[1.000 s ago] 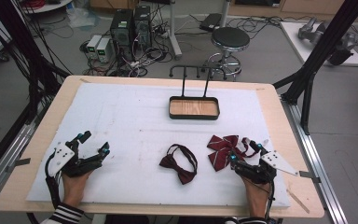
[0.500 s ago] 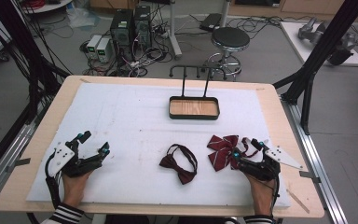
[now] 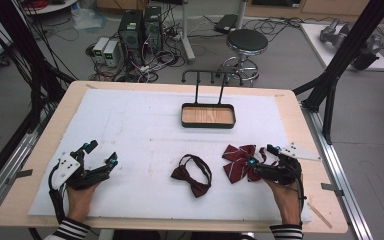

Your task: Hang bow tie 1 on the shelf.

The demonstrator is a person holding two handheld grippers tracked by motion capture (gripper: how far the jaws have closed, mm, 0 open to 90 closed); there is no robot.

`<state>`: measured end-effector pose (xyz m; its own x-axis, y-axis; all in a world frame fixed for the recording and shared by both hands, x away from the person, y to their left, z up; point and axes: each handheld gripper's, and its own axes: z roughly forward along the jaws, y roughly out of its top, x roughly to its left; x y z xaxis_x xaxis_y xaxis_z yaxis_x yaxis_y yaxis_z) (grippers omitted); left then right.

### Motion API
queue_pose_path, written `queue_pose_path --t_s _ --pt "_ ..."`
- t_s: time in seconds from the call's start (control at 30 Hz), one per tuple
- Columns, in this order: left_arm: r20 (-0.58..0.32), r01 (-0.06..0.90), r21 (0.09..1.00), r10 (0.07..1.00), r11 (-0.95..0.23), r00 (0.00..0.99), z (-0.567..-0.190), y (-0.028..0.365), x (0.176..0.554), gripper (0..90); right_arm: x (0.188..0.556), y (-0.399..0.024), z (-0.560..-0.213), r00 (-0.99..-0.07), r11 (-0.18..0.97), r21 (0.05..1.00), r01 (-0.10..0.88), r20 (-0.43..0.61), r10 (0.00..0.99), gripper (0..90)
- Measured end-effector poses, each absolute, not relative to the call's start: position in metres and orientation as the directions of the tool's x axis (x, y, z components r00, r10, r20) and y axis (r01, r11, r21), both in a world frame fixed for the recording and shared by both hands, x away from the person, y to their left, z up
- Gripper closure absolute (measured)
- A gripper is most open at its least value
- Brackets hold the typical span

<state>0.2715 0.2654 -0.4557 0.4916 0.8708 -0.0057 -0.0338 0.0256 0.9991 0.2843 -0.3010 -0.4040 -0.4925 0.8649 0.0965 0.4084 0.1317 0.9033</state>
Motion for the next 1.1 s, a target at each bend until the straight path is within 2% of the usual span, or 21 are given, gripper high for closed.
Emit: queue_pose_path --t_s 0.37,0.7,1.1 --pt "-0.004 -0.033 0.999 0.871 0.023 0.491 -0.456 0.265 0.271 17.7 0.295 -0.295 -0.397 -0.499 0.231 0.824 0.517 0.071 0.864 24.5" --pt "-0.007 -0.033 0.999 0.872 0.026 0.49 -0.456 0.265 0.271 17.7 0.312 -0.287 -0.395 -0.494 0.323 0.702 0.635 0.048 0.868 29.8" --pt "-0.003 -0.034 0.999 0.872 0.023 0.49 -0.456 0.265 0.271 17.7 0.324 -0.283 -0.404 -0.49 0.384 0.598 0.704 0.017 0.872 35.6"
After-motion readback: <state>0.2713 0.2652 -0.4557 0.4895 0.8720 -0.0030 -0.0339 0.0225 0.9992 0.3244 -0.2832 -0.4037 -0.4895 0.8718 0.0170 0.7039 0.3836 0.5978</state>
